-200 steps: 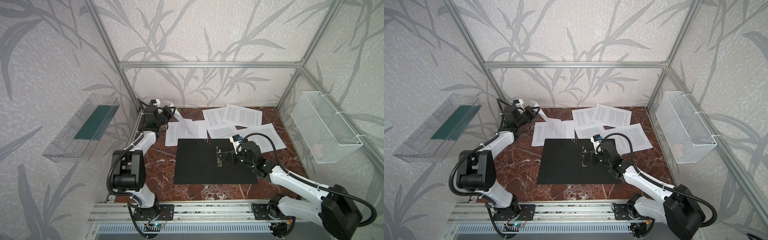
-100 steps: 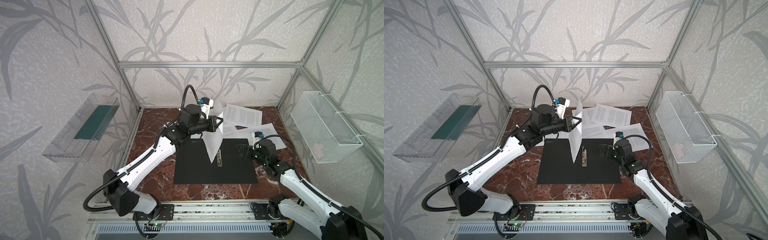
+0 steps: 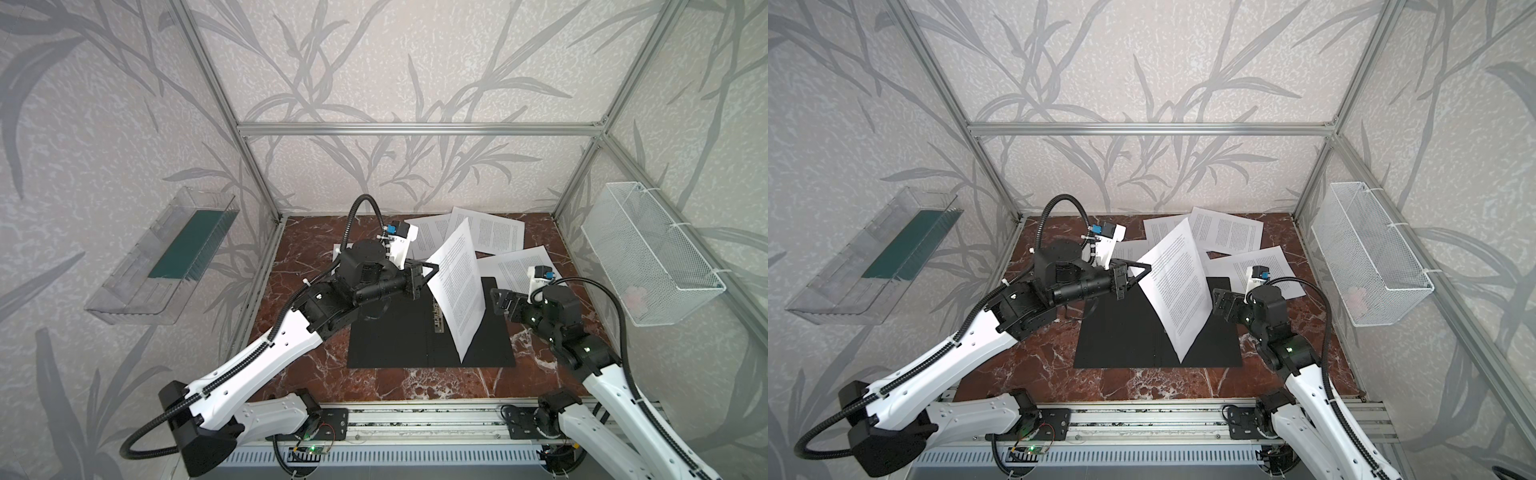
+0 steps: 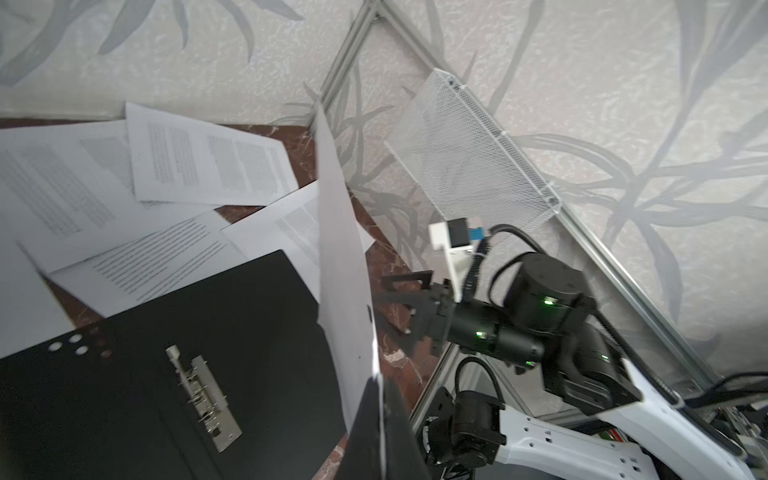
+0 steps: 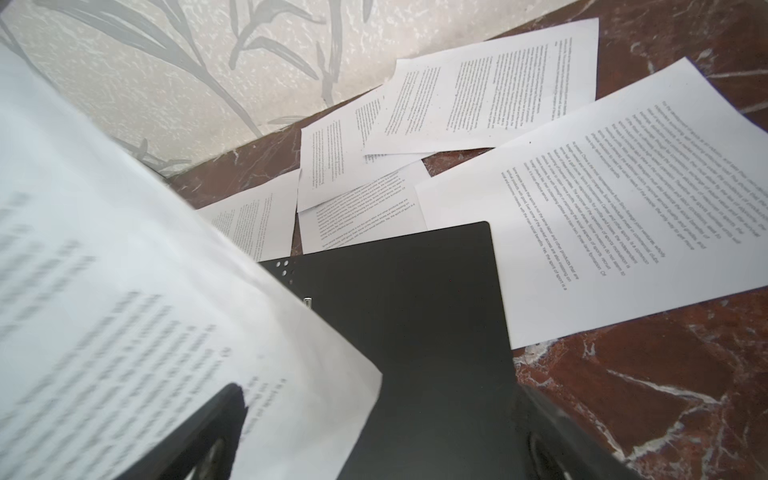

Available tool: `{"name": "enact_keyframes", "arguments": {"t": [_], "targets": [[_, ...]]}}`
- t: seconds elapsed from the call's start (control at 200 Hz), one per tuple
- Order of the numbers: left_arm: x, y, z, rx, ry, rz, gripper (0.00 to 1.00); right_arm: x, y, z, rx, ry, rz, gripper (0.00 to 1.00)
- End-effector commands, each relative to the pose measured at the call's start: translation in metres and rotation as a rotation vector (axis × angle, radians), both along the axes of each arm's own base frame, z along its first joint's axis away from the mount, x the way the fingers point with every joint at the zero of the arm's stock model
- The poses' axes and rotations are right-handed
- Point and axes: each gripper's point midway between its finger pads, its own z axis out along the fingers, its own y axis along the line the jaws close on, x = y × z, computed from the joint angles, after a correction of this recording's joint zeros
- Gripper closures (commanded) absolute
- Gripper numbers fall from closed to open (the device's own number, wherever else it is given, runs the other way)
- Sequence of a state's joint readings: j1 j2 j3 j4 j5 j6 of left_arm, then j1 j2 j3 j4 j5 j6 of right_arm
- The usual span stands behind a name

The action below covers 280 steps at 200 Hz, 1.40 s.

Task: Put the files into the folder

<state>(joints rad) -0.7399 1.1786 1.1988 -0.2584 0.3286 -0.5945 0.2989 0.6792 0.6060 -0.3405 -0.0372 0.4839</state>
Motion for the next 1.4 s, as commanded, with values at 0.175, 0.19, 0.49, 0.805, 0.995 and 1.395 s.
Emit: {"name": "enact_keyframes", "arguments": {"t": [0.175, 0.19, 0.49, 0.805, 0.995, 1.395], "targets": [[0.057, 0.026, -0.130, 0.252, 0.238, 0.025, 1.00, -0.010, 0.030, -0.005, 0.043, 0.070, 0.184, 0.01], [0.058, 0.026, -0.135, 0.265, 0.242, 0.017, 1.00, -0.010, 0.031, -0.007, 0.046, 0.078, 0.190, 0.01], [0.092, 0.049, -0.212, 0.557, 0.269, 0.079, 1.00, 0.001, 0.061, -0.046, 0.103, 0.215, 0.304, 0.01], [0.096, 0.065, -0.250, 0.647, 0.223, 0.115, 1.00, 0.006, 0.068, -0.090, 0.047, 0.330, 0.314, 0.01], [0.103, 0.073, -0.264, 0.688, 0.210, 0.147, 1.00, 0.017, 0.074, -0.109, 0.040, 0.378, 0.319, 0.01], [0.106, 0.076, -0.282, 0.724, 0.216, 0.156, 1.00, 0.041, 0.109, -0.128, 0.088, 0.449, 0.435, 0.02]]}}
